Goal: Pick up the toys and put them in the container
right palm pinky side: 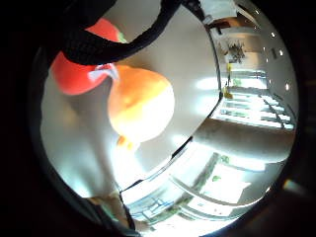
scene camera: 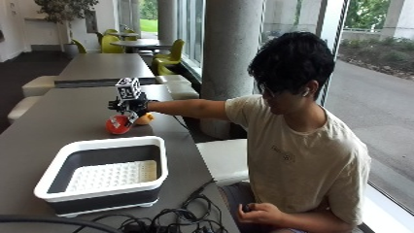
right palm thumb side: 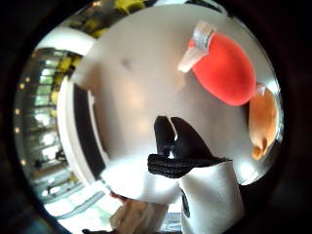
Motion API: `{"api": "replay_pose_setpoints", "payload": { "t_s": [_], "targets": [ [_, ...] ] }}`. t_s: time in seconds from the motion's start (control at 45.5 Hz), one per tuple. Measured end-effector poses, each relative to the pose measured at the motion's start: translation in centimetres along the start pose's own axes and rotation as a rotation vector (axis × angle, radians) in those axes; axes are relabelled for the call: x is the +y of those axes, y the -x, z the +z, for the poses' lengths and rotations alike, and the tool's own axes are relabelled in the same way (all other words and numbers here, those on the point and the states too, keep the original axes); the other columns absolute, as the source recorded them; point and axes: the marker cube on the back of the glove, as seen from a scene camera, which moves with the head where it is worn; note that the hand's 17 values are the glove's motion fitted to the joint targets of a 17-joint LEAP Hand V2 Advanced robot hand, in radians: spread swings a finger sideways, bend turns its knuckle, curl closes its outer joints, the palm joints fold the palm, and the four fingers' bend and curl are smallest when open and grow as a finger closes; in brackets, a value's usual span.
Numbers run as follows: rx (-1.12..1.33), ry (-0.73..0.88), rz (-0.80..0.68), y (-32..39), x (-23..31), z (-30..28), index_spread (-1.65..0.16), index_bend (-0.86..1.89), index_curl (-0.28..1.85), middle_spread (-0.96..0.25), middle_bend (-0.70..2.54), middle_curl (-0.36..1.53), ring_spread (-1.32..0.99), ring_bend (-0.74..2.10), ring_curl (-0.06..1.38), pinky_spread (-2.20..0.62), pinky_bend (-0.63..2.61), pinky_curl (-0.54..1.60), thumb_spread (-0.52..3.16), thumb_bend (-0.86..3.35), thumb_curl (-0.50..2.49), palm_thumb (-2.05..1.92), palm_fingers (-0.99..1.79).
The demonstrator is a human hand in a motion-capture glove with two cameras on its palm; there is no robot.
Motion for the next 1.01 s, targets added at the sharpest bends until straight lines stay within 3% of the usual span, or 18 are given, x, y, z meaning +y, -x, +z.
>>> {"api": "replay_pose_setpoints", "payload": {
  "t_s": [0.066,0.22,0.33,0.462,0.593,0.615,0.857,0.945,1.011],
  "targets": [
    [0.009,0.051,0.087,-0.5,-1.2,1.0,-0.28,-0.02,0.1,-0.06,0.11,0.16,-0.04,0.19,0.15,-0.04,0.98,0.42,1.32,0.0,0.17,0.07,-0.39],
    [-0.076,0.118,0.111,-0.3,-3.5,2.4,-0.27,-0.03,0.06,-0.04,0.1,0.17,-0.04,0.2,0.18,-0.04,1.01,0.42,1.28,0.0,0.2,0.11,-0.41],
    [-0.056,0.141,0.055,-0.9,-5.3,3.4,-0.27,-0.03,0.05,-0.03,0.09,0.17,-0.04,0.2,0.21,-0.04,1.03,0.42,1.26,0.0,0.23,0.15,-0.42],
    [-0.12,0.281,0.066,0.4,-6.0,5.9,-0.28,0.01,0.04,-0.01,0.07,0.16,-0.03,0.19,0.23,-0.03,1.06,0.43,1.26,0.01,0.25,0.21,-0.41],
    [-0.19,0.262,0.014,-0.3,-7.2,7.2,-0.29,0.13,0.08,0.0,0.14,0.16,-0.02,0.21,0.24,-0.02,0.99,0.4,1.3,0.05,0.28,0.31,-0.22],
    [-0.201,0.26,0.024,-0.2,-7.1,7.1,-0.29,0.09,0.08,0.01,0.1,0.16,-0.02,0.2,0.25,-0.02,1.01,0.41,1.29,0.03,0.28,0.3,-0.29],
    [-0.13,-0.015,0.129,1.6,-7.0,5.9,-0.32,0.24,0.15,-0.12,0.3,0.24,-0.2,0.49,0.3,-0.16,0.8,0.31,1.46,0.22,0.4,0.61,0.51],
    [-0.015,-0.063,0.012,2.6,-6.8,4.1,-0.32,0.26,0.17,-0.18,0.34,0.27,-0.3,0.6,0.35,-0.26,0.84,0.33,1.35,0.24,0.47,0.7,0.75],
    [-0.104,-0.063,-0.075,3.7,-6.1,2.6,-0.33,0.27,0.19,-0.22,0.39,0.3,-0.36,0.7,0.4,-0.31,0.84,0.35,1.28,0.23,0.52,0.73,0.88]
  ]
}}
